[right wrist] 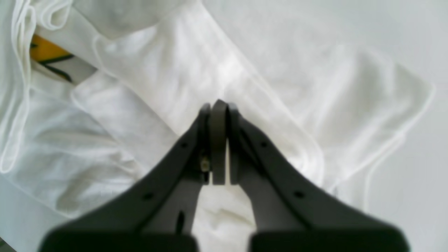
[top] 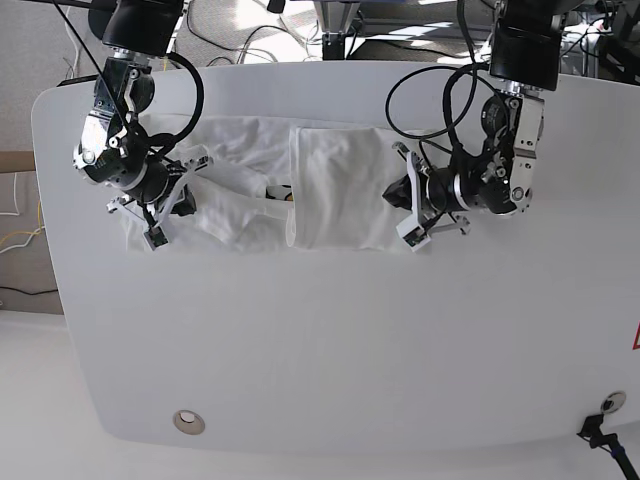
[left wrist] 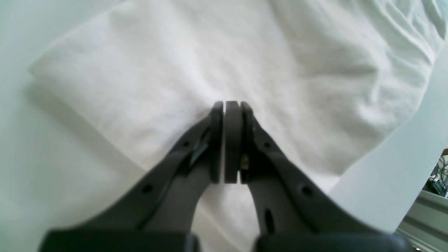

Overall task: Fold the T-shirt properly
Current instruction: 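Open the left gripper and regrasp the strip's folded halves with both grippers, then lift the strip with both grippers and fold it over onto itself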

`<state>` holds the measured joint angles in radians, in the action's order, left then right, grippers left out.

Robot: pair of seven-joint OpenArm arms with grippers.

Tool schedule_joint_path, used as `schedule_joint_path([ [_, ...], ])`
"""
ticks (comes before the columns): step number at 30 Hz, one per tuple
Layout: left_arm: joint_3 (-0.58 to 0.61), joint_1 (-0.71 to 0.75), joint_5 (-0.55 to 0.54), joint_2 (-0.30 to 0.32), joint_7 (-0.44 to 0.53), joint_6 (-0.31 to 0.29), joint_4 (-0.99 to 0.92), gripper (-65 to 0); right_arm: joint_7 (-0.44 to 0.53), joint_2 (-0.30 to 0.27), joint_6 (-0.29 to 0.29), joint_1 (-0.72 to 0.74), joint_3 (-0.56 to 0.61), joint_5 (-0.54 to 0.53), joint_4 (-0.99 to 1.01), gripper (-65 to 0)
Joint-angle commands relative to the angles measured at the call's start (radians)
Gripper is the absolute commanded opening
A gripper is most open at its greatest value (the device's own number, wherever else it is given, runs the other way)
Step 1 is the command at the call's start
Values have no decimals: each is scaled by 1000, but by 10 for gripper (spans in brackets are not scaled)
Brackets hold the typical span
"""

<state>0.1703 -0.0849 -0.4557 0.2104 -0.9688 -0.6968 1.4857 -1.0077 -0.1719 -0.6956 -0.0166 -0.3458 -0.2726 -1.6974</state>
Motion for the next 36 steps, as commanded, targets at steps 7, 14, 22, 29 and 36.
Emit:
schedule_joint_path([
  [7,-2,-3,-15,42,23,-1,-61,-650,-66,-7,-3,48,-154,-21,-194,-484],
  [14,-2,30,-15,80,84,-1,-63,-650,-67,22,-3,85,-413,-46,10,-245],
  [22,-2,49,-18,100,84,-1,-63,-650,-69,-65,-3,50,-451,-348,326,-244],
  [29,-2,50,-18,99,84,-1,-61,-650,-67,-25,-3,47,-448,-371,353,-246],
  [36,-2,50,-18,97,84,-1,-61,-650,-66,38,-3,48,-387,-365,351,-250],
])
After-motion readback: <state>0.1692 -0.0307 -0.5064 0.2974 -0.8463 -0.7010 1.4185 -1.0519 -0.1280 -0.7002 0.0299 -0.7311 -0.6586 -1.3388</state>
